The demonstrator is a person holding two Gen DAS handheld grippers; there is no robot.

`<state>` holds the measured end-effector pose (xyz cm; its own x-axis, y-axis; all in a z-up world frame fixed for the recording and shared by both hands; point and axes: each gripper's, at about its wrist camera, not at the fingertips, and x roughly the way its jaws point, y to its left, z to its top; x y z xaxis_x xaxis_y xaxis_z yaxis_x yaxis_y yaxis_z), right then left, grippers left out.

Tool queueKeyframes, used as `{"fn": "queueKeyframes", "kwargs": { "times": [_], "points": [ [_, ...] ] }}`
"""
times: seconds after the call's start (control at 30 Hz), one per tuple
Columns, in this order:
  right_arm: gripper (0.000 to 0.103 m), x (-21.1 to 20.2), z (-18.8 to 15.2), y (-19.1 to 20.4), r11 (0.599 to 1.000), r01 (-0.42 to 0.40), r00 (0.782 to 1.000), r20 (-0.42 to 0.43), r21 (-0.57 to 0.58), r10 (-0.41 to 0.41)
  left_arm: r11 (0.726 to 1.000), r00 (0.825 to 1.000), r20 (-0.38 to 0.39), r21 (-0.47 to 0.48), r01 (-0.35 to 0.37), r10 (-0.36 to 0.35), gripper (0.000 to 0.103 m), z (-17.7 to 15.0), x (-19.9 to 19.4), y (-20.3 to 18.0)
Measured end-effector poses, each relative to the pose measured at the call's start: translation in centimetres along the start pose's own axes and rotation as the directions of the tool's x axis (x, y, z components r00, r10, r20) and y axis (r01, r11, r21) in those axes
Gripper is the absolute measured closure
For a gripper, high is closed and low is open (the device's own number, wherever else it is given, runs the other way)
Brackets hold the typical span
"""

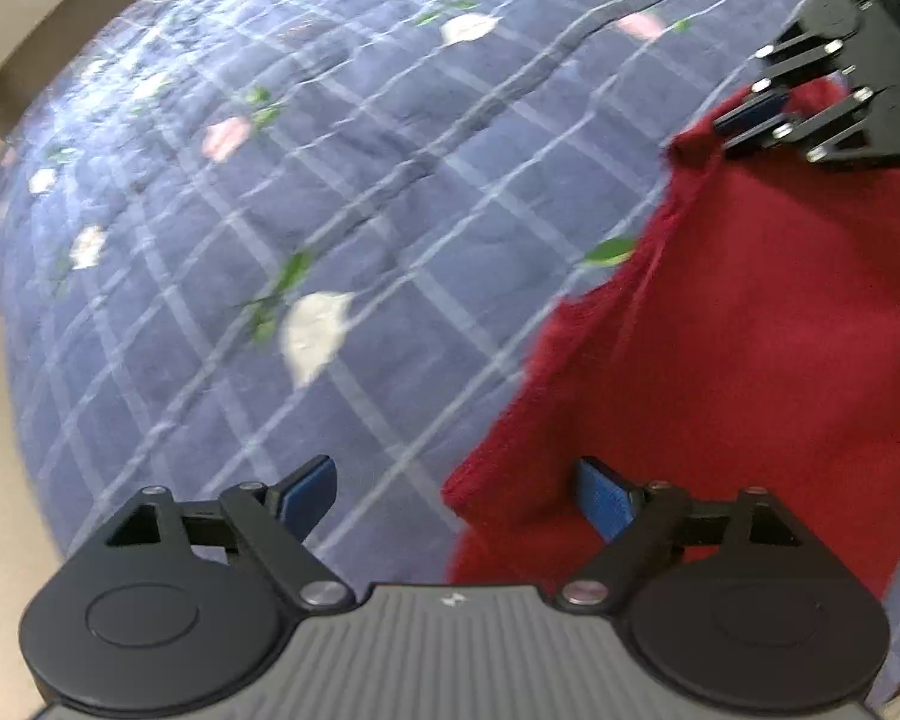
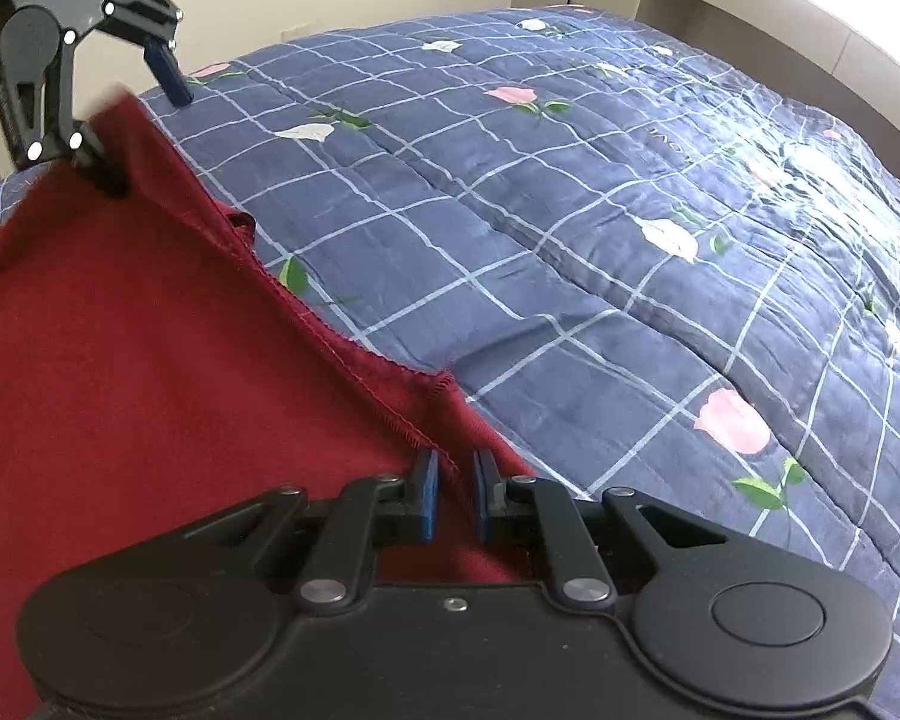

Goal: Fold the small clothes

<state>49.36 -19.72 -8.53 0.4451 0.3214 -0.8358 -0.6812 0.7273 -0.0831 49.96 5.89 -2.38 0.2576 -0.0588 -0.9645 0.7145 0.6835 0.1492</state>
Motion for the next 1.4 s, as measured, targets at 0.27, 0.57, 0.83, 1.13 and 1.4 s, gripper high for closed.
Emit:
{"fn": "queueKeyframes", "kwargs": {
  "times": [0.27, 0.57, 0.83, 1.13, 1.4],
  "points": [
    [0.044, -2.0, -0.6, -0.5, 0.997, 0.053, 0.993, 0.099, 0.06, -0.058, 0.962, 0.993, 0.069, -0.26, -0.079, 0.1, 0.009, -3.4, -0.8, 2.5],
    [0.034, -8.5, -7.3, -2.1, 0.933, 0.095, 0.96, 0.215, 0.347, -0.177, 0.745, 0.906, 0.335, -0.666, 0.033, 0.259, 0.003, -8.9, -1.4, -3.1],
    [0.084, -6.8, -8.6, -2.0, 0.901, 0.051, 0.969, 0.197, 0.431, -0.149, 0.652, 0.851, 0.283, -0.753, -0.089, 0.442, 0.003, -9.4, 0.2, -7.9],
    [0.087, -8.1, -7.5, -1.9, 0.868, 0.198, 0.914, 0.234, 0.454, -0.331, 0.594, 0.853, 0.178, -0.785, -0.177, 0.49, 0.0, -9.6, 3.1, -8.9],
    [0.047, -9.8, -11.7, -2.8, 0.818, 0.011, 0.943, 0.266, 0.576, -0.2, 0.57, 0.829, 0.198, -0.804, -0.169, 0.524, 0.0, -10.3, 3.8, -9.6]
  ]
}}
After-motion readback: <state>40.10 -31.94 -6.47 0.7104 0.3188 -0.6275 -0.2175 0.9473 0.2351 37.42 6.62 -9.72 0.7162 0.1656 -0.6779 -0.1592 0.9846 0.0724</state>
